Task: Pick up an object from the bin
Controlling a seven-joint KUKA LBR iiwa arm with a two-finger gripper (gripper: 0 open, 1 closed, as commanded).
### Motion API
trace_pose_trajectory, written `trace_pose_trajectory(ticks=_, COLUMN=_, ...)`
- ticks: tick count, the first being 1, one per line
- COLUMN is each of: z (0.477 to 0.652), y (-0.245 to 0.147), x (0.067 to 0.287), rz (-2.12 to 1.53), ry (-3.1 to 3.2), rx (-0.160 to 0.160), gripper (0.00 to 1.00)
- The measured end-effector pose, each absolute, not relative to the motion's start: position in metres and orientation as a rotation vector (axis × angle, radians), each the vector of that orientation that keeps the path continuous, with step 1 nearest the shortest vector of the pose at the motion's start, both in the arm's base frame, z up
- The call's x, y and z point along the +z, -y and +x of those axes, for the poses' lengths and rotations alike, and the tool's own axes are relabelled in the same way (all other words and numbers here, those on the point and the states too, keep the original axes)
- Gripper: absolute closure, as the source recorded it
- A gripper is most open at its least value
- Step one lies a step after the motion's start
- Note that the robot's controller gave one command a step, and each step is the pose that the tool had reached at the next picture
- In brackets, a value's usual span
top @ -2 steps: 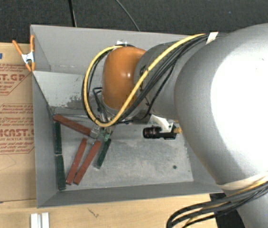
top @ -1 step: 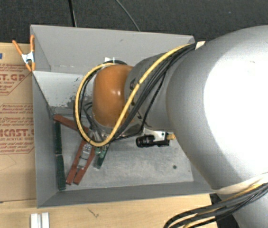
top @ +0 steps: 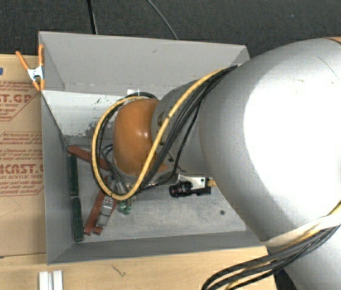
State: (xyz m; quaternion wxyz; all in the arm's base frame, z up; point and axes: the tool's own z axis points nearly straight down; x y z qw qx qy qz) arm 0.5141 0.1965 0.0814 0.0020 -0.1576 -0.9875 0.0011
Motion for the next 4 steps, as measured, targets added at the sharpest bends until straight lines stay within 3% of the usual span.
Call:
trace_pose_trajectory(ticks=1, z=0.519, y=-0.143, x=0.072, rz=-0.683, ry=3.07, rx=-0.004, gripper=1.0)
trace_pose_trajectory(ticks=2, z=0.519, y=-0.143, x=0.072, rz=-0.683, ry=3.07, rx=-0.005, gripper=1.0)
trace_pose_trajectory(ticks=3, z=0.522, y=-0.144, x=0.12, rz=-0.659, ry=3.066, rx=0.005, gripper=1.0)
trace_pose_trajectory(ticks=4, z=0.485, y=-0.109, x=0.07, rz=-0.55, ry=3.095, rx=-0.001, gripper=0.0)
